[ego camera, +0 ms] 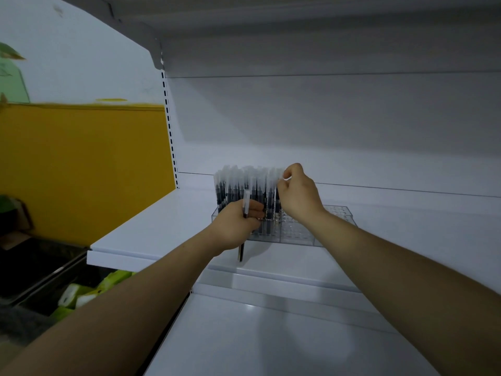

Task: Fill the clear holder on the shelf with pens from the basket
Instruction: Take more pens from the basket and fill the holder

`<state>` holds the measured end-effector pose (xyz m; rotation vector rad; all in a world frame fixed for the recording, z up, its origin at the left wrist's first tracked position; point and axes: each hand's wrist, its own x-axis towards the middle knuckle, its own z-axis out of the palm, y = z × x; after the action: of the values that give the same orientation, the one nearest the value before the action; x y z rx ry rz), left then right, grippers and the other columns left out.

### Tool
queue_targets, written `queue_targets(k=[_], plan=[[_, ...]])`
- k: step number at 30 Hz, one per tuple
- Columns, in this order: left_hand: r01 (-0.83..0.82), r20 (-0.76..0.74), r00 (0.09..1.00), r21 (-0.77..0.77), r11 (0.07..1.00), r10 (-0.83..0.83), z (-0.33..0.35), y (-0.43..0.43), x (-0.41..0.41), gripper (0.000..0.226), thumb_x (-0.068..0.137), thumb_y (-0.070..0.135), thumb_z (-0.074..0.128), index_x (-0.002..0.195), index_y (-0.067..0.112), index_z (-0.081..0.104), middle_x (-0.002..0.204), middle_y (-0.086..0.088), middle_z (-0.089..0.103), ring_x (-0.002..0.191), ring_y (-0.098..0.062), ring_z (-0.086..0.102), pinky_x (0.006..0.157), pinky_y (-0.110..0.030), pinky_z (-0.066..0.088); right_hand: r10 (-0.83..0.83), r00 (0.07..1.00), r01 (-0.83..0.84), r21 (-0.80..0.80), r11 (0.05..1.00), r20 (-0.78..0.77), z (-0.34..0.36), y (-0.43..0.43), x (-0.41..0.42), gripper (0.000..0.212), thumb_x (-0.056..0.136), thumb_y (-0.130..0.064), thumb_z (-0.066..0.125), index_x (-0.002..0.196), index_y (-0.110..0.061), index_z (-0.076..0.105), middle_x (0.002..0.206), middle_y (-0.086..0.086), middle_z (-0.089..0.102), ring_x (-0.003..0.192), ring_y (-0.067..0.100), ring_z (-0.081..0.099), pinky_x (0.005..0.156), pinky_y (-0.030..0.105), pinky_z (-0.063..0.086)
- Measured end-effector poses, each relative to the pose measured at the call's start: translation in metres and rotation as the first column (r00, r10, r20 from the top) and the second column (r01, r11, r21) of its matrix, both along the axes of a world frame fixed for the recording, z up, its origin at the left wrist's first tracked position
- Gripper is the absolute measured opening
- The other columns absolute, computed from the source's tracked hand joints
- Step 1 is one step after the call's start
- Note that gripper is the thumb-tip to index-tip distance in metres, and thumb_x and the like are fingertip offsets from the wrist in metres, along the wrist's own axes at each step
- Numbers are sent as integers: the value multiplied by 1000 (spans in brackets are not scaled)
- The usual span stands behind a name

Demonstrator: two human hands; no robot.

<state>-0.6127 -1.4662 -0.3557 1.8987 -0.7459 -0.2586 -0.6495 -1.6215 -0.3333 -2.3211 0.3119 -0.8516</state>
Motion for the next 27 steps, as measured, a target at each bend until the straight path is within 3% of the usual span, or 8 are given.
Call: queue_targets(k=[4,7,9,11,14,21,24,27], plan=[[2,6,1000,12,1000,-2,2,1,-3,38,89,-5,50,125,8,57,114,-7,63,107,-26,62,89,-30,52,-22,997,20,-22,1000,-79,-6,3,-1,12,99,-23,45,96,-12,40,80,3,52,75,24,51,62,32,39],[13,16,1000,28,1000,-13,4,3,-6,35,89,-5,50,120,10,57,112,-7,63,103,-24,61,89,-30,52,-13,997,14,-16,1000,79,-5,7,-9,14,97,-27,51,99,-14,49,98,2,52,83,16,51,71,27,42],[20,46,999,39,999,-21,6,2,-7,27,88,-4,51,108,13,59,105,-9,64,93,-24,60,85,-33,51,80,979,-84,12,996,185,4,15,-19,14,96,-30,53,96,-17,58,97,-2,52,80,6,50,71,15,40],[35,100,994,81,996,-43,8,1,-9,14,86,-3,49,90,7,57,88,-13,57,79,-24,51,74,-36,45,203,967,-207,7,978,156,12,24,-29,17,94,-30,56,94,-18,68,90,-7,50,80,4,49,71,9,35],[24,156,987,145,989,-47,10,-2,-14,9,85,-2,49,89,-8,55,79,-16,50,71,-21,43,67,-35,36,297,952,-299,17,954,77,17,33,-37,15,91,-28,63,94,-18,74,89,-10,48,84,8,51,78,16,39],[49,188,979,165,985,-80,6,-3,-19,8,87,-1,50,80,0,51,66,-9,46,61,-14,39,57,-24,33,341,940,-340,67,938,0,12,38,-47,19,93,-27,59,95,-14,73,99,-1,52,88,10,50,82,23,40],[55,180,980,161,985,-84,2,-4,-16,22,83,18,58,88,-3,55,79,-23,56,68,-19,48,67,-36,40,293,956,-294,47,955,16,11,36,-47,23,95,-28,57,86,-11,69,96,0,54,86,12,52,78,21,40],[46,173,982,182,982,-78,-2,-1,-13,32,77,40,67,90,11,60,80,-4,60,75,-16,55,75,-36,44,196,979,-200,84,976,55,13,29,-47,35,96,-33,52,86,-3,66,72,0,54,63,11,48,58,21,39]])
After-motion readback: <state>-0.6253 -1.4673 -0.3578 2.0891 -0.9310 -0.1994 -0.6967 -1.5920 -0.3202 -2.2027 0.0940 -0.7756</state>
